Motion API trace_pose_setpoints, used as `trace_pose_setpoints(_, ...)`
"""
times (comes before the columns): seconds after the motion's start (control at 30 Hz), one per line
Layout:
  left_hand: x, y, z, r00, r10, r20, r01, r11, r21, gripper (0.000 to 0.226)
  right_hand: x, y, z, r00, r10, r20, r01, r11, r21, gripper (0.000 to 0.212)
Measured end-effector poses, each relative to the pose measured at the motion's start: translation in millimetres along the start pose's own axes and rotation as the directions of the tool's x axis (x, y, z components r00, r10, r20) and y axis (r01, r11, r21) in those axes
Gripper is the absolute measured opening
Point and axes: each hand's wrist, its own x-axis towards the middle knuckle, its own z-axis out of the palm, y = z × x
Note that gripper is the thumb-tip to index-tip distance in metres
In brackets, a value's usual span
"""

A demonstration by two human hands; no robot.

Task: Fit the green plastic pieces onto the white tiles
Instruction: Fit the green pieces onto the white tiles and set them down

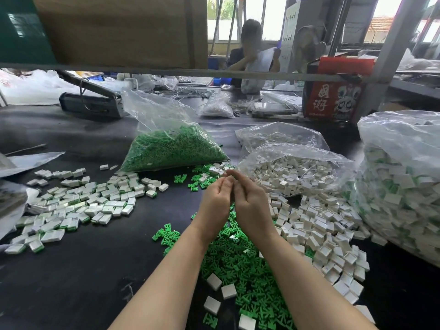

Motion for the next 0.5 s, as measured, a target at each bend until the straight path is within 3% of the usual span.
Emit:
trace_pose_setpoints(0.23,4,-1,-4,0.996,-0.036,0.081,0.043,0.995,-0.086,0.025,5,1,-3,0.999,0.015,0.052,-0.02,0.994,0.112,0.039)
trace_pose_setpoints(0.37,9,-4,-14,0.994,-0.016,0.106,0.006,0.996,0.09,0.031,9,1,-6,0.997,0.036,0.069,-0.048,0.982,0.184,0.043)
trace_pose_setpoints(0.5,11,-3,-20,0.99,0.136,-0.026,-0.129,0.974,0.184,0.015,11,-2,-8,0.995,0.05,0.09,-0.067,0.978,0.198,0.044)
